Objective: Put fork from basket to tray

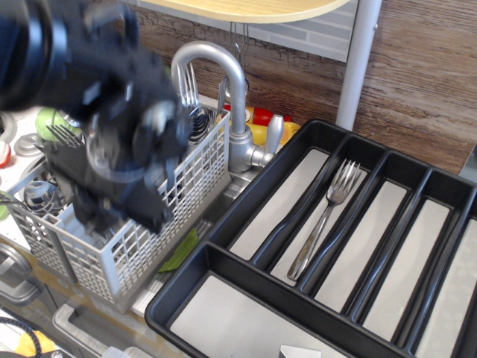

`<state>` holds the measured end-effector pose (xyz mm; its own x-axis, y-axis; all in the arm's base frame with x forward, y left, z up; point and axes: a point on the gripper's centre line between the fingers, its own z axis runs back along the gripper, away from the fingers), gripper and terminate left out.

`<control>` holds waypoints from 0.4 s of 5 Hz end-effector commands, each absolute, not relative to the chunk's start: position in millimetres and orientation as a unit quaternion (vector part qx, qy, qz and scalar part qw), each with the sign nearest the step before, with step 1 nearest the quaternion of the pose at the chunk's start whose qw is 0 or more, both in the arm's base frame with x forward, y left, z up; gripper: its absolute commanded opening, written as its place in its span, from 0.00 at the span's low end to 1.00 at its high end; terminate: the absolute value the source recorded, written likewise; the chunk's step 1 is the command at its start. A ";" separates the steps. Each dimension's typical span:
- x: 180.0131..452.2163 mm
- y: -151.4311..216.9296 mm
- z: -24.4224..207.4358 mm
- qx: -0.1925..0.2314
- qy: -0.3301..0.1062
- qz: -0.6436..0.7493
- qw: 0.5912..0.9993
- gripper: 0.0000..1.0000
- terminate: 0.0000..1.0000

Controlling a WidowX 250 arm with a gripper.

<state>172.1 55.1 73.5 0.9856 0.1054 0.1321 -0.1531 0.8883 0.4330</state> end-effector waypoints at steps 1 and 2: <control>183.5 58.6 153.7 0.259 -0.035 0.037 0.965 0.00 0.00; 199.5 46.0 200.6 0.252 -0.009 0.036 0.967 0.00 0.00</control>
<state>213.4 32.3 201.5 0.9953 0.0948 -0.0189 -0.0774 0.8990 0.4310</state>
